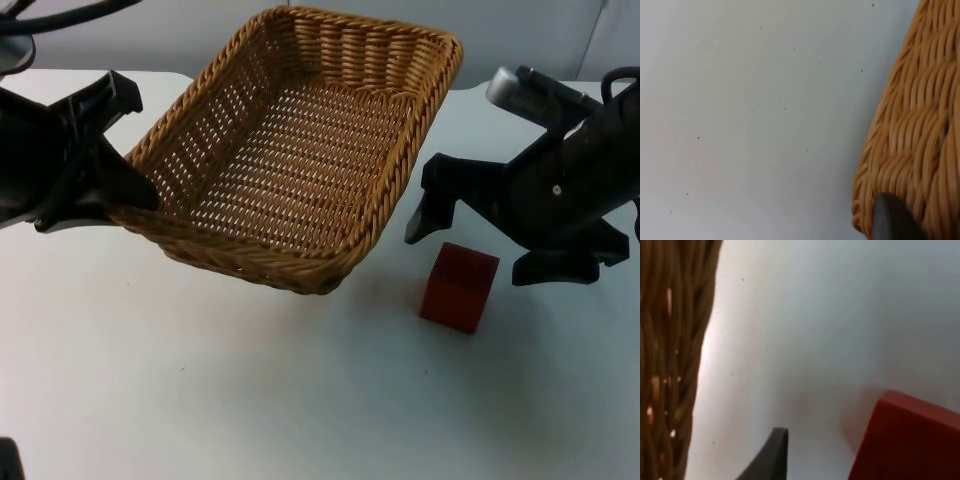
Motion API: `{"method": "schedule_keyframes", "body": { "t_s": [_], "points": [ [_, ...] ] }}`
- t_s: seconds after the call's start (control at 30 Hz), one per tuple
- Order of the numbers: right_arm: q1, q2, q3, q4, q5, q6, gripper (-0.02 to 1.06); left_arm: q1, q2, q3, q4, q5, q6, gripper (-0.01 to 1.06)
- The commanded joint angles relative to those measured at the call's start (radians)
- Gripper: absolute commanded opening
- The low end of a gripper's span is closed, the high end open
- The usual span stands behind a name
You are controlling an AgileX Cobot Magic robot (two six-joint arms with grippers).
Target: Pick up the basket with the left hand and place the cube into the basket with the right hand.
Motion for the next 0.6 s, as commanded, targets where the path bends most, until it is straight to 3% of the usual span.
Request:
{"method": "schedule_keyframes", "body": {
  "t_s": [0.0, 0.57],
  "points": [
    [0.008, -0.001, -0.007, 0.001, -0.014, 0.002, 1.05, 0.002, -0.014, -0.001, -0.018, 0.032, -0.004, 0.0],
    [0.022, 0.011, -0.005, 0.0, 0.006, 0.002, 1.05, 0.002, -0.014, -0.001, -0.018, 0.032, -0.004, 0.0]
  ]
}}
